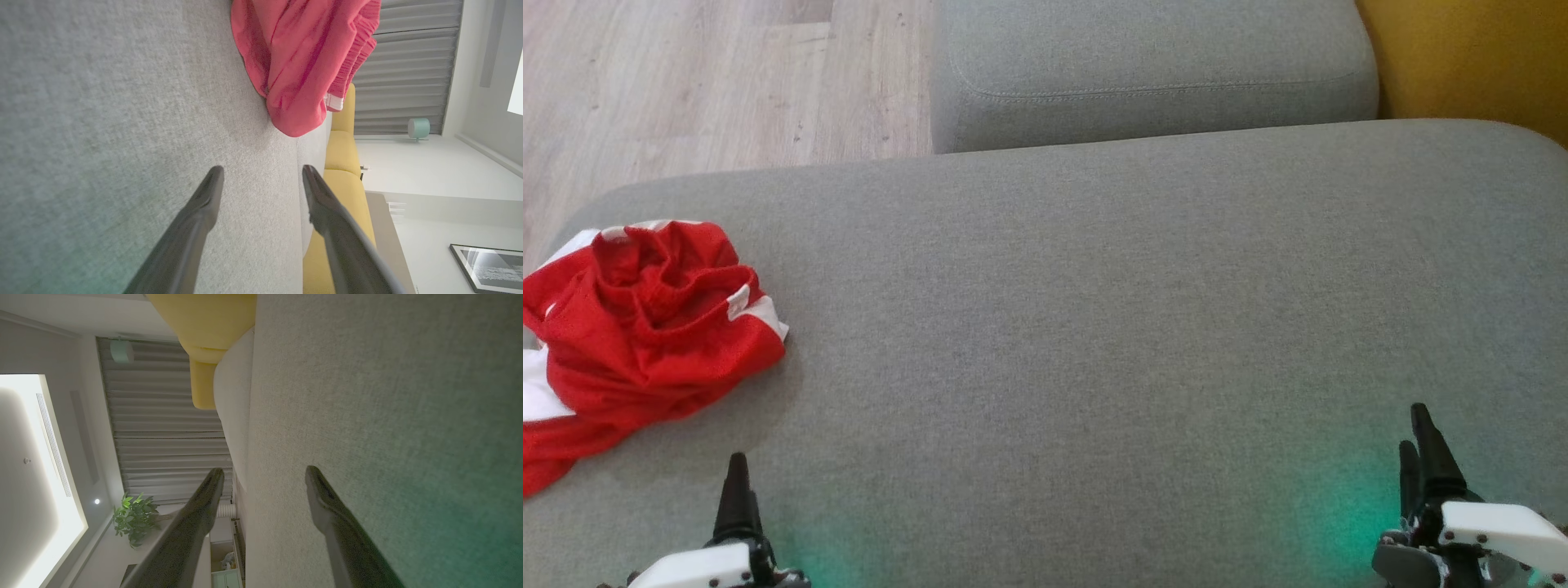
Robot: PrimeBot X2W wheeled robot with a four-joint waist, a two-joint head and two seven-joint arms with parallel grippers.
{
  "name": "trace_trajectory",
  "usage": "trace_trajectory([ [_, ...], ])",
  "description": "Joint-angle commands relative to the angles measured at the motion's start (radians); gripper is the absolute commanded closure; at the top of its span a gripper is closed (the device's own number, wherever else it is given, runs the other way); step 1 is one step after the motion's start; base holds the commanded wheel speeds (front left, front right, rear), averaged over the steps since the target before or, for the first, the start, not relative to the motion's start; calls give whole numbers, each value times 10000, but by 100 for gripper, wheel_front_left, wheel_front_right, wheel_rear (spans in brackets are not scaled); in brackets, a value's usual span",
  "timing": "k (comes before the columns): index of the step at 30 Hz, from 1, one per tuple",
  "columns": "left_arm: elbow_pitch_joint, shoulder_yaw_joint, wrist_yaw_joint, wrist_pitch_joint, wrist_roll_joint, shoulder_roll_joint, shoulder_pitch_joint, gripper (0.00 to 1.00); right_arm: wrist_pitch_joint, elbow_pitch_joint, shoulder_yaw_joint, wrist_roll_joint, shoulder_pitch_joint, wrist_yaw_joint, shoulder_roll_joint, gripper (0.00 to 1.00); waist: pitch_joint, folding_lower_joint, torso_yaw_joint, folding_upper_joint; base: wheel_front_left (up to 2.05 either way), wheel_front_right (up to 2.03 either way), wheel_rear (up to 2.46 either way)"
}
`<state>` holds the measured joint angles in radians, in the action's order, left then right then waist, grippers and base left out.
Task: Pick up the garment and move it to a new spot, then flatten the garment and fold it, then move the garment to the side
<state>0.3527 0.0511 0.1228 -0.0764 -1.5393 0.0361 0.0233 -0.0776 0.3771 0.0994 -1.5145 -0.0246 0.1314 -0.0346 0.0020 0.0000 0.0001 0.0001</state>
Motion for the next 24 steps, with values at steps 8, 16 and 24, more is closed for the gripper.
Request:
trace_trajectory([
  [8,-542,-98,7,308,1113,62,-439,0,333,-584,-182,1326,480,-1,-58,0,1,0,14,-1,0,0,0],
  [16,-916,-160,-157,545,2185,68,-453,0,570,-812,-391,2479,491,-2,-66,0,-3,0,40,-1,0,0,0],
  [24,-1210,-377,-267,781,3442,74,-412,0,805,-908,-610,3545,499,-2,-73,0,-39,0,50,-1,0,0,0],
])
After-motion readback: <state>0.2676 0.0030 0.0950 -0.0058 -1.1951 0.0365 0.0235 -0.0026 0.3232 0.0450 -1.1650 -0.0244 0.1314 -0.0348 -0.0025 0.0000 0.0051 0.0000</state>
